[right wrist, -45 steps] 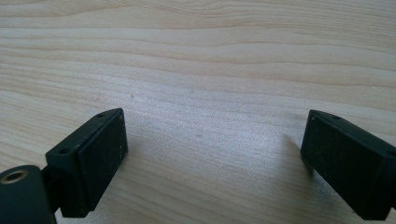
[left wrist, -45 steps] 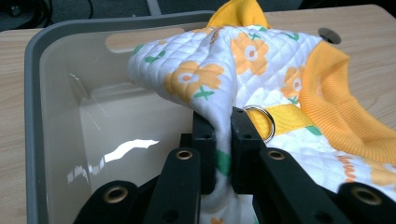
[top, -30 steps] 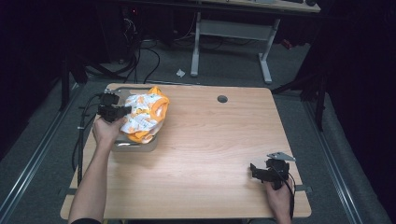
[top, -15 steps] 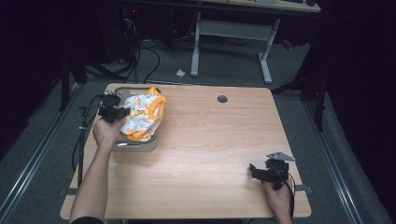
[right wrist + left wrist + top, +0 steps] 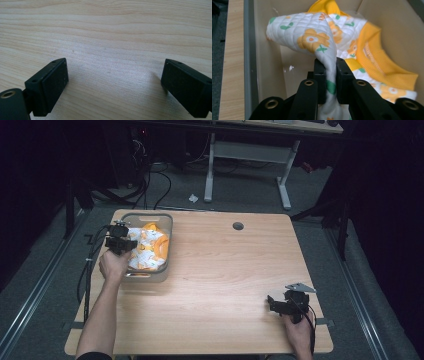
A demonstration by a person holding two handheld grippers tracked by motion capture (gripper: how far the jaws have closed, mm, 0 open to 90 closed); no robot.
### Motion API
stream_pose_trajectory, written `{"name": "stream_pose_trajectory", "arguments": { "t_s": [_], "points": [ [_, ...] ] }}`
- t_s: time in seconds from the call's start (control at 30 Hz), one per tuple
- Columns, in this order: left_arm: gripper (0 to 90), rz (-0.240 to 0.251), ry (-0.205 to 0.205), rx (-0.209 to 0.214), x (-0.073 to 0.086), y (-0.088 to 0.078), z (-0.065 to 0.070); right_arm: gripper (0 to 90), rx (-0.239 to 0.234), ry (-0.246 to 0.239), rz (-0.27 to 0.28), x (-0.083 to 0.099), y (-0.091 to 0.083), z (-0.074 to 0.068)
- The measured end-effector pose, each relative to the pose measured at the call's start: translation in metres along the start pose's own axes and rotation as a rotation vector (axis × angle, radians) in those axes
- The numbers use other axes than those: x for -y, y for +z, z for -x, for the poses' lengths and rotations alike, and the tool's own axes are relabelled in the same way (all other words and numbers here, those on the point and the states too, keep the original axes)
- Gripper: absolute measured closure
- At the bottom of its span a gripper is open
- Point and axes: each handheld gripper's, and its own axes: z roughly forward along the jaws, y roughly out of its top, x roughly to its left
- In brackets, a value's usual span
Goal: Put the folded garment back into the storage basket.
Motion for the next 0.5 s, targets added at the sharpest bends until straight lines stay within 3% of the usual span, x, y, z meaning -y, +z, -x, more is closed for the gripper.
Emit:
{"name": "stream_pose_trajectory", "arguments": {
  "t_s": [0.1,0.17,0.37,0.5],
  "points": [
    [68.5,-0.056,-0.007,-0.025,-0.002,0.005,0.001,7.4,0.0,0.0,0.0,0.0,0.0,0.0],
    [59.9,-0.059,-0.004,-0.04,-0.003,0.006,0.002,7.4,0.0,-0.001,0.0,0.0,0.0,0.0],
    [39.7,0.005,-0.008,-0.07,-0.003,-0.005,0.001,7.4,0.0,-0.001,0.0,0.0,0.0,0.0],
    [35.4,0.082,0.001,-0.038,-0.005,-0.021,0.001,7.4,0.0,-0.002,0.0,0.0,0.0,0.0]
  ]
}}
